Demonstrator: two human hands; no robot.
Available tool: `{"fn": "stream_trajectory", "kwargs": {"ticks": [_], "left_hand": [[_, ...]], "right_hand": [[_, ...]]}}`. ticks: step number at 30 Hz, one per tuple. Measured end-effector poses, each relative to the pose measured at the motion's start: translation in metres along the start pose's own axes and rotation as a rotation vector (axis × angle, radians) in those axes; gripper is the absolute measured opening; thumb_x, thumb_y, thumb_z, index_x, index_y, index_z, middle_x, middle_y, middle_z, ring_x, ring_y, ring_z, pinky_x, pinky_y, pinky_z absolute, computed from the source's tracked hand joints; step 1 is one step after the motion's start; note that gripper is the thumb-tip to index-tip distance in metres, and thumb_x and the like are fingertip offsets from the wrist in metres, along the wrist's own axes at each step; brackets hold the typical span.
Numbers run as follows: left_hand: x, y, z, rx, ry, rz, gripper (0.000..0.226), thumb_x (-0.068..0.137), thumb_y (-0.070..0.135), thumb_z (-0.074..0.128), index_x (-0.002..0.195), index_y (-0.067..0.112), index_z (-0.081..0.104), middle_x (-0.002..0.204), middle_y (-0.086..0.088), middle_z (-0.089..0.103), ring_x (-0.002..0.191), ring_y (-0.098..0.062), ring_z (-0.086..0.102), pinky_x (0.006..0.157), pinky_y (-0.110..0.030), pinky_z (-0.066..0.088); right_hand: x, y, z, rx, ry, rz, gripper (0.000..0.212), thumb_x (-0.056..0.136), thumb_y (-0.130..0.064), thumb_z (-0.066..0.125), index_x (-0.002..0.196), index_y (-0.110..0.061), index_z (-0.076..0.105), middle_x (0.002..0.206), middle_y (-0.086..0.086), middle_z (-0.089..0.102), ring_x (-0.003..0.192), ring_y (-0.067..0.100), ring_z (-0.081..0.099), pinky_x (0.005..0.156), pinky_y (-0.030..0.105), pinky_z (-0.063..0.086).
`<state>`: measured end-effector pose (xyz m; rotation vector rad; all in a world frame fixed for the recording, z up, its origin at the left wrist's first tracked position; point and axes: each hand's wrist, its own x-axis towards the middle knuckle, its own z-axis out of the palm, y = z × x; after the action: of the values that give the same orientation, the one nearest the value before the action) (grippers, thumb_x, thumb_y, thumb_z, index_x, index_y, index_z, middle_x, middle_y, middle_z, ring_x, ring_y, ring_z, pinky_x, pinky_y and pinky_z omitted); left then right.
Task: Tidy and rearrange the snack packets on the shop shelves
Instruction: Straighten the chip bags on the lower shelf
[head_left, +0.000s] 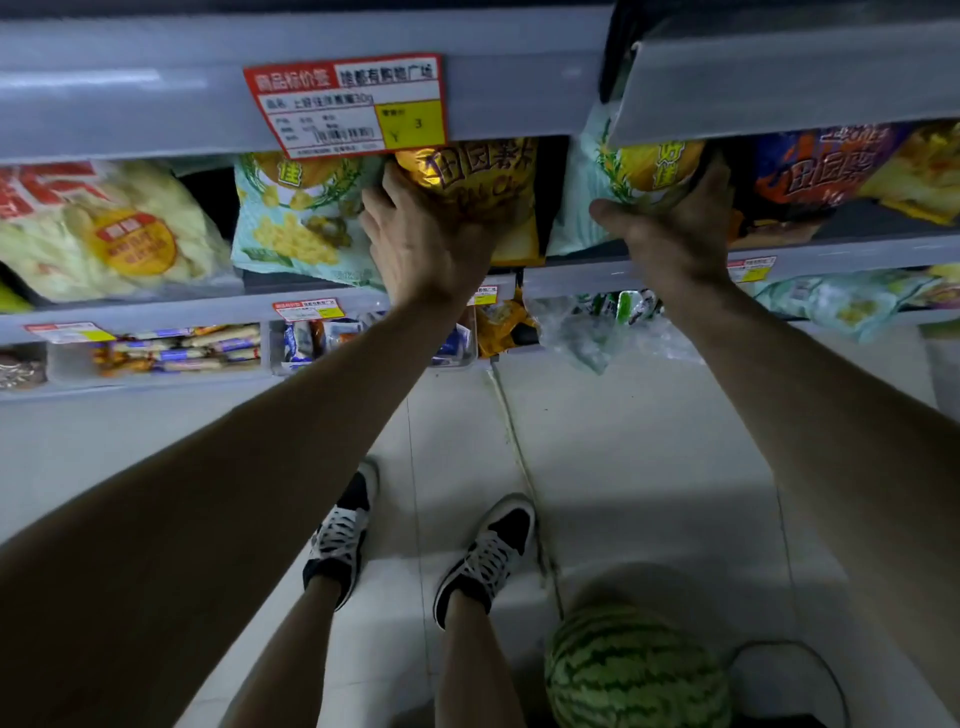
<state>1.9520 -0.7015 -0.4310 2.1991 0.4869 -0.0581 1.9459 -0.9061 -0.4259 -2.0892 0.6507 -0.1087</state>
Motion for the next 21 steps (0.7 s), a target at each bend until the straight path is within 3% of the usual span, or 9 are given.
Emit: {"fn": "stream_trajectory", "kwargs": {"ticks": [4,6,10,12,14,16,18,21], "left_hand": [[-0.009,0.002,0.002,0.003,0.065,0.020,0.108,0.058,0.062,0.094,0.137,0.007,0.045,0.136,-0.012,0.047,0.128,-0.035,0.044,0.103,-0.039,0.034],[-0.017,0.004,0.004,-0.055,0.091,0.015,0.106,0.055,0.062,0.094,0.132,0.009,0.044,0.130,-0.009,0.054,0.121,-0.034,0.052,0.101,-0.044,0.044],[-0.036,0.010,0.001,-0.156,0.148,0.026,0.101,0.053,0.062,0.094,0.124,0.015,0.041,0.120,-0.002,0.063,0.106,-0.030,0.064,0.080,-0.049,0.056],[-0.046,0.008,-0.004,-0.188,0.176,0.043,0.101,0.053,0.061,0.095,0.125,0.015,0.041,0.116,0.001,0.062,0.102,-0.026,0.063,0.076,-0.045,0.057],[-0.057,0.003,-0.010,-0.216,0.175,0.039,0.098,0.055,0.056,0.098,0.125,0.016,0.040,0.111,0.007,0.060,0.096,-0.018,0.063,0.074,-0.041,0.057],[-0.068,-0.005,-0.019,-0.233,0.163,0.017,0.098,0.057,0.054,0.099,0.125,0.021,0.038,0.107,0.017,0.057,0.090,-0.002,0.060,0.072,-0.032,0.055],[-0.081,-0.017,-0.029,-0.250,0.147,-0.017,0.098,0.056,0.053,0.100,0.127,0.024,0.038,0.110,0.018,0.057,0.092,0.009,0.057,0.070,-0.021,0.051],[-0.097,-0.034,-0.047,-0.274,0.126,-0.070,0.099,0.054,0.050,0.102,0.128,0.023,0.041,0.112,0.016,0.059,0.094,0.011,0.058,0.067,-0.013,0.049]], "right_hand": [[0.010,0.006,-0.010,-0.150,-0.060,0.030,0.105,0.065,-0.051,0.093,0.150,-0.011,0.044,0.150,0.016,0.038,0.138,0.035,0.041,0.114,0.033,0.037],[0.012,0.007,-0.011,-0.160,-0.074,0.031,0.102,0.066,-0.050,0.093,0.147,-0.011,0.045,0.150,0.015,0.038,0.138,0.035,0.039,0.113,0.032,0.037],[0.012,0.012,-0.012,-0.068,-0.068,0.058,0.099,0.062,-0.044,0.097,0.140,-0.009,0.047,0.130,0.001,0.056,0.120,0.021,0.055,0.094,0.017,0.046],[0.011,0.013,-0.013,-0.049,-0.063,0.060,0.105,0.055,-0.048,0.097,0.139,-0.011,0.045,0.125,-0.003,0.060,0.120,0.022,0.058,0.096,0.026,0.049],[0.010,0.012,-0.015,-0.079,-0.086,0.060,0.111,0.055,-0.049,0.097,0.144,-0.014,0.041,0.134,0.001,0.059,0.129,0.026,0.053,0.101,0.031,0.046],[0.009,0.012,-0.016,-0.144,-0.127,0.057,0.112,0.063,-0.045,0.097,0.152,-0.015,0.036,0.148,0.003,0.051,0.138,0.025,0.043,0.105,0.027,0.038],[0.005,0.011,-0.014,-0.119,-0.189,0.060,0.107,0.064,-0.041,0.098,0.151,-0.016,0.042,0.146,0.001,0.052,0.131,0.016,0.045,0.092,0.014,0.035],[-0.009,-0.002,-0.004,-0.044,-0.219,0.063,0.116,0.037,-0.061,0.100,0.136,-0.025,0.053,0.136,-0.003,0.061,0.119,0.011,0.058,0.093,0.019,0.046]]}}
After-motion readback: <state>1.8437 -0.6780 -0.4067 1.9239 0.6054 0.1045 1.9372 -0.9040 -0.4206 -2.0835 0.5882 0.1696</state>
